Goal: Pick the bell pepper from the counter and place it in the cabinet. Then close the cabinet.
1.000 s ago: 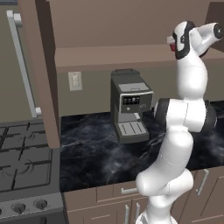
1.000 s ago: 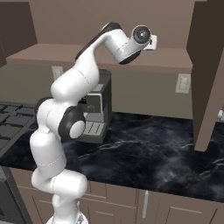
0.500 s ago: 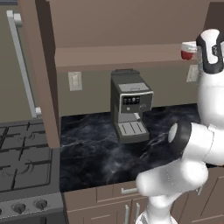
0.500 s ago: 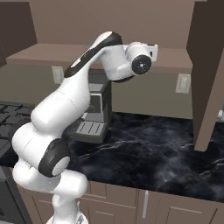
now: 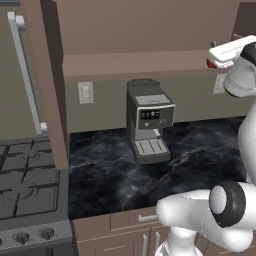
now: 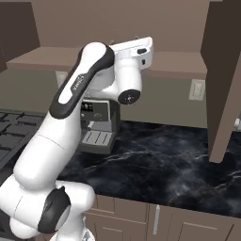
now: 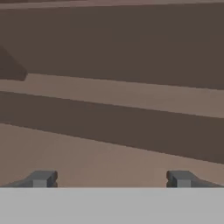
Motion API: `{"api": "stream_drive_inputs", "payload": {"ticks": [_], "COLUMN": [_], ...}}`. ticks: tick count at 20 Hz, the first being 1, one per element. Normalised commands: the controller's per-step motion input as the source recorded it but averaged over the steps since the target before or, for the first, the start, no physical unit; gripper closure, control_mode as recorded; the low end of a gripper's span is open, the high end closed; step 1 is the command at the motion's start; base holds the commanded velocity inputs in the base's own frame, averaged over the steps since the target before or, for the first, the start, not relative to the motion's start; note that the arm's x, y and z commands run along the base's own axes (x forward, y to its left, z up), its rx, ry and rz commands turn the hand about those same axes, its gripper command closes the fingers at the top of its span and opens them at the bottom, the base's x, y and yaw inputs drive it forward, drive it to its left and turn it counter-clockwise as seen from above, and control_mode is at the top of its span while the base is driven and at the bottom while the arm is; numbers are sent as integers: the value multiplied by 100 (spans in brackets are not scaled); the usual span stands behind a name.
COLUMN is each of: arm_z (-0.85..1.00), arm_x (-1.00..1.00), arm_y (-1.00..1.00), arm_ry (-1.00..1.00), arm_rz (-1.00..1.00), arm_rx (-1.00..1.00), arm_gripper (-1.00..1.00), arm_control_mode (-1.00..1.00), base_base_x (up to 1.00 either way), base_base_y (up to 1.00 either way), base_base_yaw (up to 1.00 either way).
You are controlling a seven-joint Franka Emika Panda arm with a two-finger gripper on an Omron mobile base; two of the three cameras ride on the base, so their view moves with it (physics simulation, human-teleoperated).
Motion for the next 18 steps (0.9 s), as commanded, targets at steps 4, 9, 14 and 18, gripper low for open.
{"api": "stream_drive_inputs", "payload": {"ticks": [4,9,14,18], "arm_z": [40,-4,-10,3], "arm_x": [-98,-99,-81,-28], "arm_y": [34,20,13,16], "arm_ry": [-11,15,38,43], "arm_rz": [-1,-9,-9,-1], "arm_rx": [-7,0,0,0], "arm_gripper": [-100,-100,-100,-100], "arm_control_mode": [-100,-100,-100,-100], "base_base_x": [0,0,0,0], "base_base_y": [0,0,0,0], "base_base_yaw": [0,0,0,0]}}
